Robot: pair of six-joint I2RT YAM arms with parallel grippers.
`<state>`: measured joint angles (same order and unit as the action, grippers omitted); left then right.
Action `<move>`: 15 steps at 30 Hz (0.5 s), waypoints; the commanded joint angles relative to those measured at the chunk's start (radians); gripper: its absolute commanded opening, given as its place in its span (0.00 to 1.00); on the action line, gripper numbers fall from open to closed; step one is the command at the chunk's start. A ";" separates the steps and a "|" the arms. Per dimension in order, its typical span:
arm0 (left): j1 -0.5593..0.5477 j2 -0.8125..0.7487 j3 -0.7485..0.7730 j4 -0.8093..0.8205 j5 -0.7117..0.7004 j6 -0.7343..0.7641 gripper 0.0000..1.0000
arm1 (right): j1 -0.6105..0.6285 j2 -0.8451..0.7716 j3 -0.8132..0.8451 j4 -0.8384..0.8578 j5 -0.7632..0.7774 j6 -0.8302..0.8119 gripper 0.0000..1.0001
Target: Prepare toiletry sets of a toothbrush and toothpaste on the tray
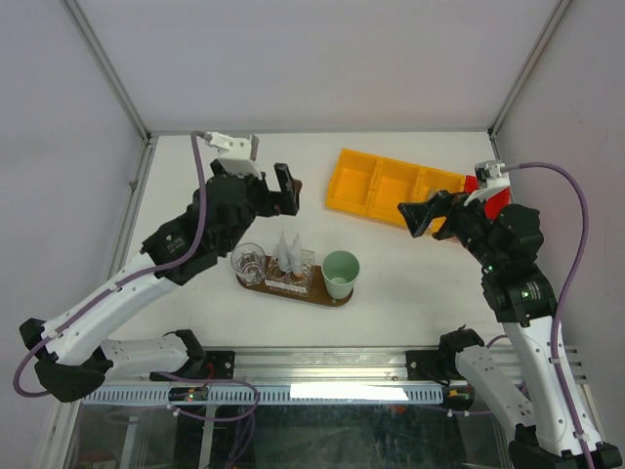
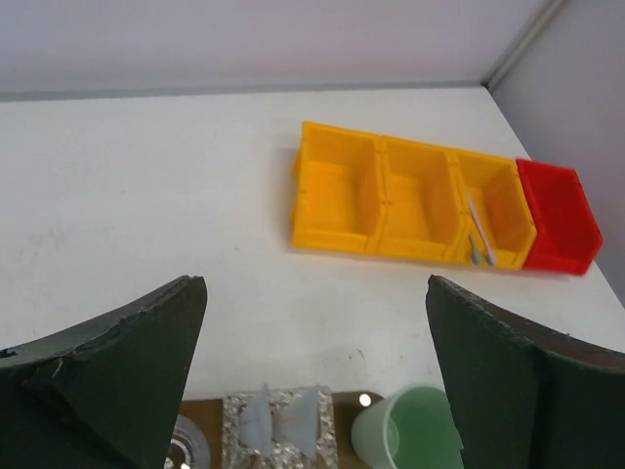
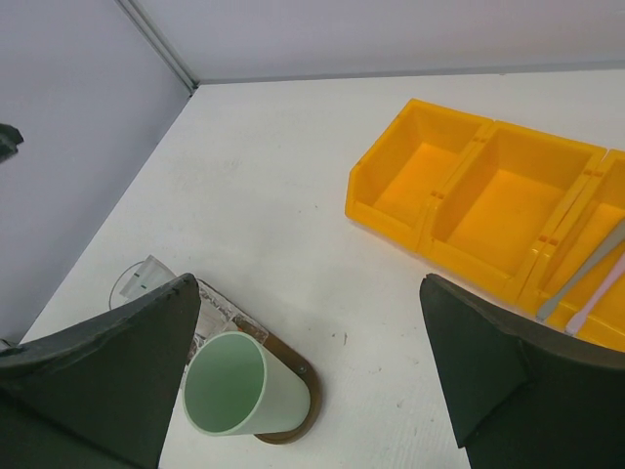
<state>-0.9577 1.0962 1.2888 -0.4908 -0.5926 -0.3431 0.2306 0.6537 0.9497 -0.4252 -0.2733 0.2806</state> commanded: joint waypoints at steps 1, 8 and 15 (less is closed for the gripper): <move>0.134 -0.042 0.044 0.106 0.133 0.058 0.99 | -0.007 -0.010 0.041 -0.002 0.009 -0.018 0.99; 0.222 -0.038 0.057 0.198 0.105 0.140 0.99 | -0.006 0.003 0.040 -0.022 0.027 -0.027 0.99; 0.317 -0.085 -0.024 0.307 0.103 0.152 0.99 | -0.006 0.028 0.038 -0.013 0.026 -0.021 0.99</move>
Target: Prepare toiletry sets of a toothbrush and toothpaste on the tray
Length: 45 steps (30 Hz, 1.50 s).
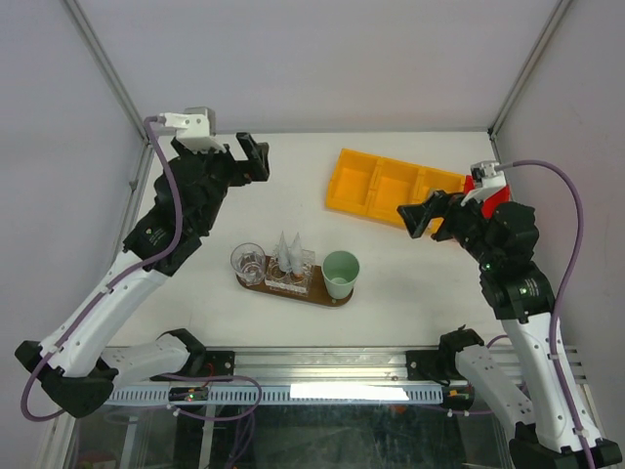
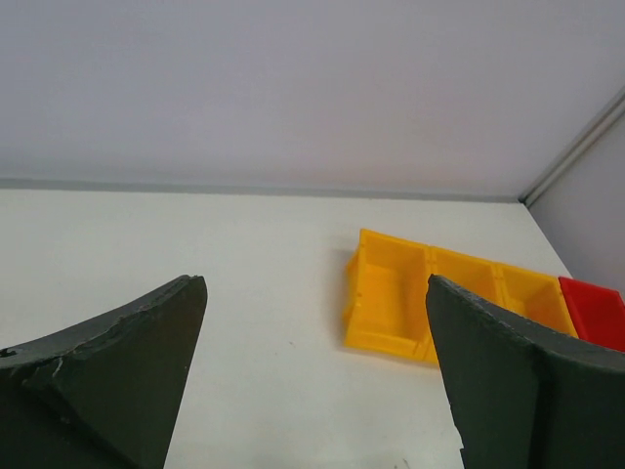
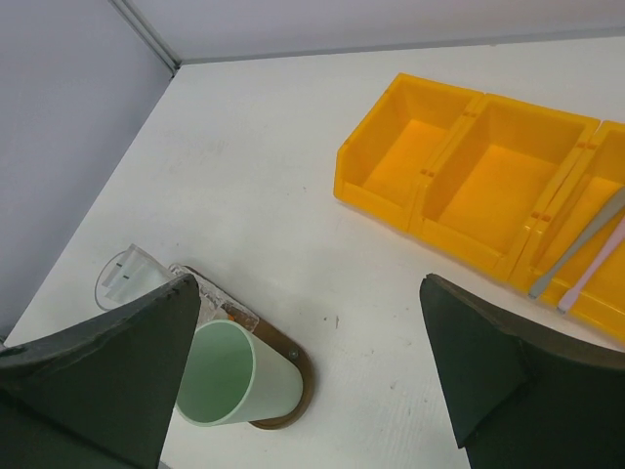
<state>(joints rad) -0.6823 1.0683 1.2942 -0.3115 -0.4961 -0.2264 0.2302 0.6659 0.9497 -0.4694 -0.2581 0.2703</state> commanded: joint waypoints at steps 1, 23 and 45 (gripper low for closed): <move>0.055 -0.066 -0.042 0.139 0.008 0.034 0.99 | -0.006 0.022 0.040 0.032 0.010 -0.011 0.99; 0.252 -0.128 -0.184 0.204 0.096 0.141 0.99 | -0.006 0.219 0.059 0.048 -0.080 0.052 0.99; 0.327 -0.113 -0.192 0.199 0.247 0.067 0.99 | -0.009 0.312 0.069 -0.027 0.258 0.088 0.90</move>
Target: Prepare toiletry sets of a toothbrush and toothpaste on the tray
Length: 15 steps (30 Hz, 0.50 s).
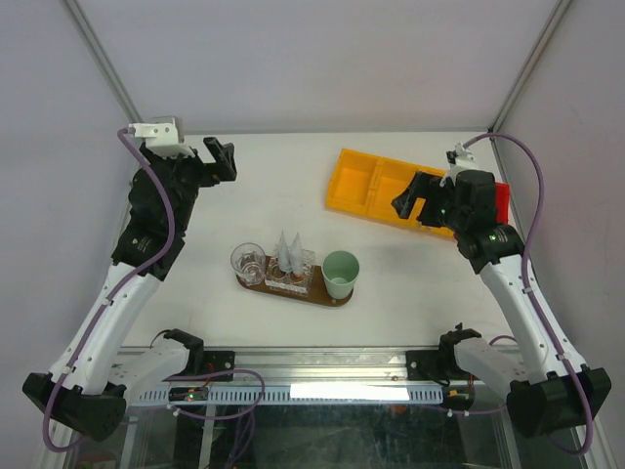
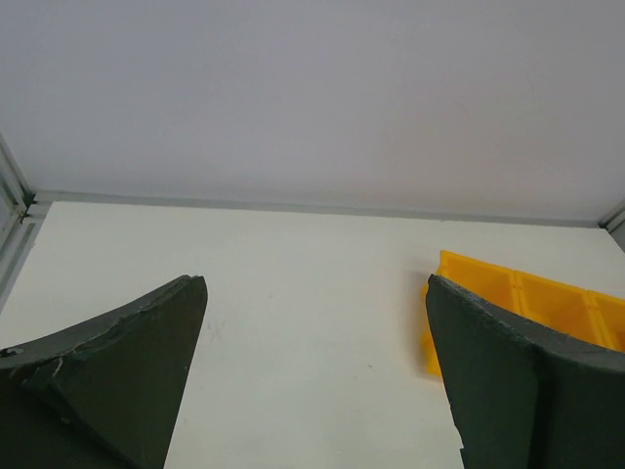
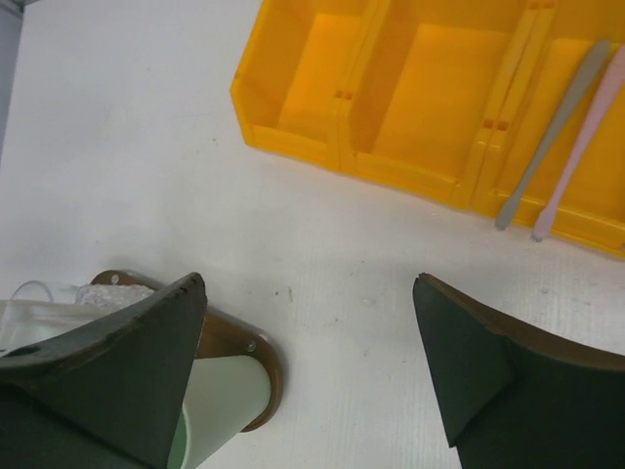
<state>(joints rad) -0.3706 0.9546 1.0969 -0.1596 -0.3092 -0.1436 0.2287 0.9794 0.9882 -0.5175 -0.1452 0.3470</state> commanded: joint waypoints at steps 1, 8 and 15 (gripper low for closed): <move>0.016 0.002 0.006 0.045 0.061 -0.017 0.99 | -0.011 0.004 0.032 0.019 0.174 0.011 0.83; 0.018 0.001 0.004 0.043 0.055 -0.015 0.99 | -0.063 0.095 0.033 0.027 0.259 0.039 0.62; 0.020 0.005 0.006 0.042 0.068 -0.018 0.99 | -0.128 0.198 0.021 0.072 0.296 0.052 0.47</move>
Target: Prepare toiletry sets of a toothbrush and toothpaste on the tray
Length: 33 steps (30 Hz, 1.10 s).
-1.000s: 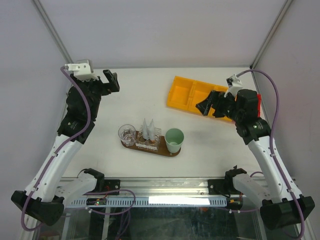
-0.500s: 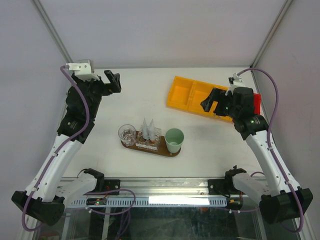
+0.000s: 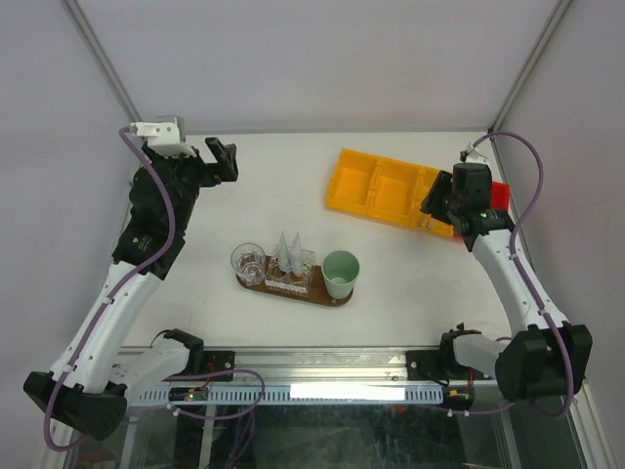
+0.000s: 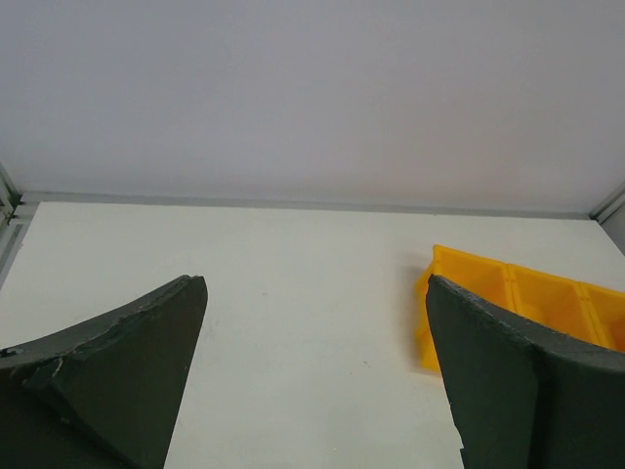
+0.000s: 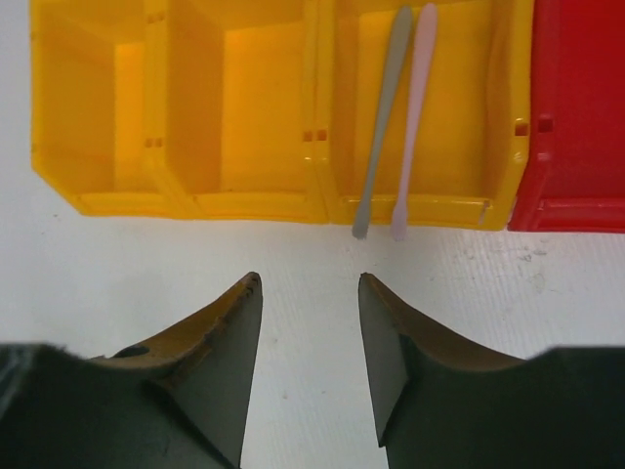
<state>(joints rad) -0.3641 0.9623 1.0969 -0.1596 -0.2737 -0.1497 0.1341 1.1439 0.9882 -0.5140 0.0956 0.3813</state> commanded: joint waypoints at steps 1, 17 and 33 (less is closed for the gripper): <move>0.014 -0.003 0.007 0.042 0.032 -0.012 0.99 | -0.040 0.048 0.020 0.075 0.057 0.017 0.46; 0.032 0.003 0.010 0.043 0.073 -0.027 0.99 | -0.159 0.284 0.062 0.159 -0.025 0.039 0.35; 0.045 0.015 0.014 0.041 0.090 -0.033 0.99 | -0.186 0.502 0.129 0.177 -0.042 0.031 0.33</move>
<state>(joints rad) -0.3336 0.9779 1.0969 -0.1593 -0.2058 -0.1722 -0.0353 1.6424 1.0847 -0.3874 0.0399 0.4103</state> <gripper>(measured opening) 0.990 0.333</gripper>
